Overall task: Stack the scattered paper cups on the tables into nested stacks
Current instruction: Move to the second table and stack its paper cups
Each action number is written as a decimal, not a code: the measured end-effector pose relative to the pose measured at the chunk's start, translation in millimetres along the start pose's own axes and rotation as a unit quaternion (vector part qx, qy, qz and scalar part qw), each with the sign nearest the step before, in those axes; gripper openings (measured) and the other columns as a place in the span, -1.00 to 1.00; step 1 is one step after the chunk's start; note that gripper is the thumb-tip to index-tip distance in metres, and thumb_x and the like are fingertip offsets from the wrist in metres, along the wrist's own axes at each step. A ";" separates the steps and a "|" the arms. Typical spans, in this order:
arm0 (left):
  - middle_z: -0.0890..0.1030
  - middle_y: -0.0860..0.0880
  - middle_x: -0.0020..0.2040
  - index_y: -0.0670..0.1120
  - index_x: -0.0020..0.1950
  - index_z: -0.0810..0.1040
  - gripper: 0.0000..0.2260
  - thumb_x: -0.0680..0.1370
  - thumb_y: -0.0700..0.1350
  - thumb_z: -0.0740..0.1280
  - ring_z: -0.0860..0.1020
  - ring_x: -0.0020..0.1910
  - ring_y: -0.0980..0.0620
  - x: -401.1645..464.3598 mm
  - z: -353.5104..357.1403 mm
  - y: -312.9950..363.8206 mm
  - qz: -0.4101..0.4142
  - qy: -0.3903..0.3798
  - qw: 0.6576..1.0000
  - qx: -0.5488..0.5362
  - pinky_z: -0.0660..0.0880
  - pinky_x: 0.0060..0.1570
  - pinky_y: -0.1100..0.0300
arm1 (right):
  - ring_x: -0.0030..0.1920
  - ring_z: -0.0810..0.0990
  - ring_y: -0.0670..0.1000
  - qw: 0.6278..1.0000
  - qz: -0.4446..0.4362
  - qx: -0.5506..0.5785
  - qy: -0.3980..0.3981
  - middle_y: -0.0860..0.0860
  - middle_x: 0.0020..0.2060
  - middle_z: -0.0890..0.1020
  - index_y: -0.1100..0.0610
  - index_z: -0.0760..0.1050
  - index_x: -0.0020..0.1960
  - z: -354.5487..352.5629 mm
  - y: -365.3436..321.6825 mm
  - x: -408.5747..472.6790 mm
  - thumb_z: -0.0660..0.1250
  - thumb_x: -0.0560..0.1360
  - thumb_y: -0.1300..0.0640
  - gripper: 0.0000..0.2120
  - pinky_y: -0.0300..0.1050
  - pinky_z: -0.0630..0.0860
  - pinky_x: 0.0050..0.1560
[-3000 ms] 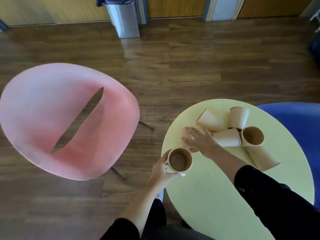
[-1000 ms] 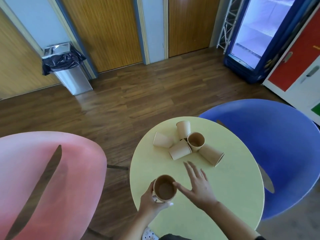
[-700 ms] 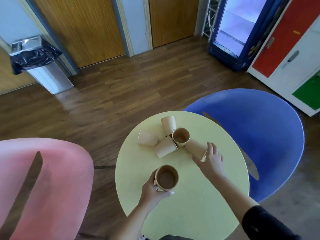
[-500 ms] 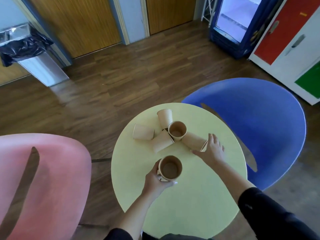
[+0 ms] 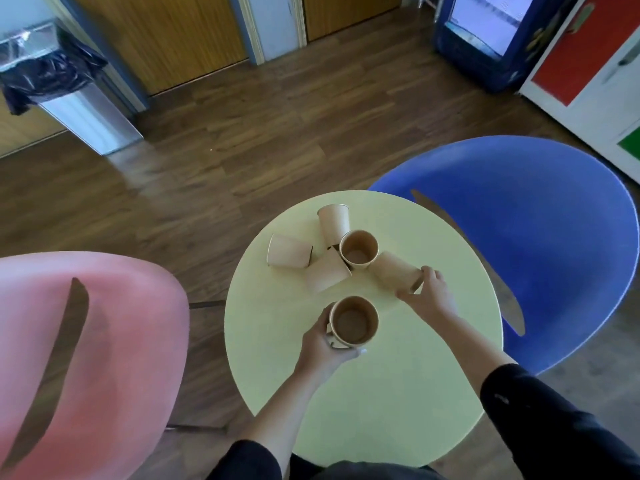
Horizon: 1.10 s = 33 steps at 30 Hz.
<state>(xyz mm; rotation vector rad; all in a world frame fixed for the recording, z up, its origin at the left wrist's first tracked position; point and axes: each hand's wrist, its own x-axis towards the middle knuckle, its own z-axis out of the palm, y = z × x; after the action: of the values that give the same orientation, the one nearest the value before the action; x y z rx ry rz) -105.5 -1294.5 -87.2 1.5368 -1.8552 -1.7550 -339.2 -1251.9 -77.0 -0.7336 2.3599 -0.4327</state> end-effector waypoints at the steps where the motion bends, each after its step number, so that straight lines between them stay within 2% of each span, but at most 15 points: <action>1: 0.65 0.16 0.07 0.17 0.26 0.42 -0.28 0.22 -0.21 0.65 0.60 -0.05 0.38 -0.3 -0.1 0.4 0.002 0.000 1.000 -0.001 0.50 -0.01 0.42 | 0.08 0.51 0.16 1.000 0.002 0.026 0.007 0.09 0.20 0.43 0.16 0.31 0.26 -3.2 -0.2 -2.6 0.45 0.36 -0.02 -0.42 0.12 0.48 0.11; 4: 0.65 0.21 0.03 0.25 0.18 0.43 -0.32 0.23 -0.22 0.64 0.61 -0.04 0.35 -1.0 -0.5 1.2 0.006 -0.004 1.000 -0.003 0.49 -0.01 0.44 | 0.01 0.45 0.07 0.996 0.000 0.088 0.032 0.12 0.24 0.39 0.20 0.29 0.32 -18.4 -2.7 -14.3 0.47 0.38 0.09 -0.39 -0.06 0.44 -0.04; 6: 0.66 0.22 0.03 0.27 0.14 0.45 -0.34 0.22 -0.20 0.63 0.62 0.02 0.28 -1.3 -0.6 0.1 0.008 -0.011 1.000 -0.010 0.52 0.07 0.35 | 0.02 0.41 0.04 0.992 0.000 0.113 0.052 0.12 0.28 0.35 0.18 0.25 0.39 -31.6 -8.0 -27.8 0.45 0.40 0.12 -0.35 -0.12 0.36 -0.09; 8: 0.67 0.22 0.03 0.28 0.14 0.47 -0.35 0.20 -0.17 0.62 0.62 0.08 0.22 -2.7 -1.7 -1.2 0.012 -0.017 1.000 -0.014 0.54 0.13 0.26 | 0.12 0.41 0.06 0.987 -0.007 0.139 0.085 0.12 0.32 0.33 0.16 0.22 0.43 -46.2 -16.6 -47.1 0.45 0.41 0.14 -0.32 -0.18 0.33 -0.05; 10: 0.66 0.26 0.02 0.29 0.13 0.48 -0.37 0.19 -0.14 0.61 0.62 0.09 0.20 -5.7 -2.9 -3.5 0.017 -0.022 1.000 -0.008 0.54 0.13 0.24 | 0.23 0.40 0.09 0.983 -0.031 0.131 0.124 0.13 0.33 0.34 0.16 0.22 0.43 -57.9 -25.1 -68.9 0.47 0.40 0.14 -0.30 -0.28 0.26 0.01; 12: 0.66 0.27 0.01 0.33 0.10 0.48 -0.38 0.18 -0.12 0.61 0.62 0.08 0.20 -10.2 -4.3 -5.8 0.023 -0.021 1.000 -0.002 0.55 0.11 0.25 | 0.24 0.39 0.07 0.979 -0.071 0.117 0.152 0.13 0.32 0.36 0.17 0.24 0.42 -64.4 -32.5 -89.9 0.50 0.38 0.13 -0.29 -0.33 0.22 0.04; 15: 0.65 0.23 0.04 0.30 0.12 0.46 -0.36 0.17 -0.12 0.63 0.61 0.09 0.23 -17.0 -6.0 -11.6 0.034 -0.012 0.999 0.011 0.55 0.14 0.25 | 0.14 0.34 -0.11 0.970 -0.140 0.114 0.161 0.08 0.28 0.39 0.16 0.27 0.40 -63.6 -39.3 -116.5 0.53 0.34 0.15 -0.28 -0.53 0.16 0.00; 18: 0.65 0.22 0.06 0.31 0.13 0.44 -0.32 0.16 -0.11 0.64 0.61 0.10 0.23 -24.9 -10.3 -17.2 0.037 -0.008 0.999 0.026 0.53 0.14 0.30 | 0.07 0.28 -0.35 0.964 -0.213 0.112 0.110 -0.10 0.23 0.33 0.05 0.25 0.41 -52.6 -42.1 -140.3 0.53 0.32 0.08 -0.25 -0.66 0.22 -0.03; 19: 0.65 0.21 0.07 0.31 0.14 0.43 -0.31 0.15 -0.09 0.64 0.61 0.10 0.22 -27.0 -11.6 -19.2 0.036 -0.009 0.999 0.030 0.53 0.13 0.31 | 0.11 0.28 -0.40 0.962 -0.237 0.104 0.090 -0.16 0.22 0.30 0.00 0.23 0.42 -48.7 -41.6 -146.4 0.53 0.32 0.04 -0.23 -0.67 0.22 -0.01; 21: 0.66 0.19 0.06 0.30 0.12 0.43 -0.33 0.15 -0.10 0.64 0.63 0.09 0.17 -32.6 -14.5 -23.4 0.030 -0.015 0.999 0.027 0.53 0.08 0.34 | 0.19 0.25 -0.44 0.957 -0.278 0.075 0.045 -0.25 0.22 0.25 -0.09 0.18 0.42 -40.9 -42.3 -158.8 0.51 0.31 -0.05 -0.21 -0.63 0.26 0.02; 24: 0.67 0.17 0.05 0.34 0.12 0.42 -0.33 0.15 -0.09 0.62 0.64 0.07 0.17 -41.5 -18.0 -29.3 0.021 -0.015 1.000 0.017 0.58 0.09 0.25 | 0.24 0.34 -0.17 0.947 -0.321 0.009 -0.007 -0.20 0.26 0.24 -0.11 0.16 0.45 -25.7 -44.4 -171.2 0.38 0.30 -0.16 -0.22 -0.37 0.34 0.19; 26: 0.67 0.16 0.06 0.35 0.14 0.44 -0.32 0.13 -0.04 0.60 0.63 0.08 0.18 -46.7 -19.8 -33.8 0.017 -0.011 1.000 0.005 0.59 0.12 0.16 | 0.22 0.38 -0.04 0.933 -0.358 -0.045 0.006 -0.12 0.25 0.30 -0.05 0.21 0.45 -14.0 -44.6 -176.5 0.34 0.28 -0.17 -0.22 -0.22 0.35 0.23; 28: 0.67 0.18 0.05 0.36 0.14 0.43 -0.33 0.15 -0.06 0.59 0.61 0.08 0.24 -52.9 -22.2 -35.1 0.015 -0.008 1.000 0.004 0.56 0.11 0.26 | 0.17 0.41 -0.02 0.913 -0.397 -0.089 0.022 -0.07 0.21 0.36 0.01 0.29 0.41 -2.7 -44.9 -180.0 0.35 0.26 -0.15 -0.25 -0.14 0.41 0.21; 30: 0.64 0.24 0.02 0.36 0.13 0.40 -0.34 0.22 -0.15 0.58 0.56 0.04 0.40 -59.1 -24.3 -36.0 0.024 -0.005 1.000 0.012 0.48 0.01 0.47 | 0.18 0.40 -0.03 0.909 -0.404 -0.101 0.016 -0.06 0.21 0.39 0.03 0.31 0.40 6.8 -46.0 -181.6 0.35 0.26 -0.15 -0.26 -0.08 0.43 0.23; 33: 0.60 0.42 -0.01 0.32 0.15 0.38 -0.33 0.27 -0.23 0.59 0.50 0.04 0.52 -66.7 -27.5 -37.7 0.055 0.000 0.998 0.019 0.37 -0.01 0.58 | 0.29 0.37 -0.04 0.908 -0.401 -0.123 -0.008 -0.05 0.30 0.39 -0.01 0.26 0.45 19.2 -48.4 -182.2 0.29 0.33 -0.25 -0.26 -0.04 0.29 0.37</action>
<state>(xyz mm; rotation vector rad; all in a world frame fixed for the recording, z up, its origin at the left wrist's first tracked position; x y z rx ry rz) -35.1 -1255.3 -76.1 1.4177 -1.9442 -1.6800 -188.8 -1183.5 15.9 -1.8265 2.0179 -0.4541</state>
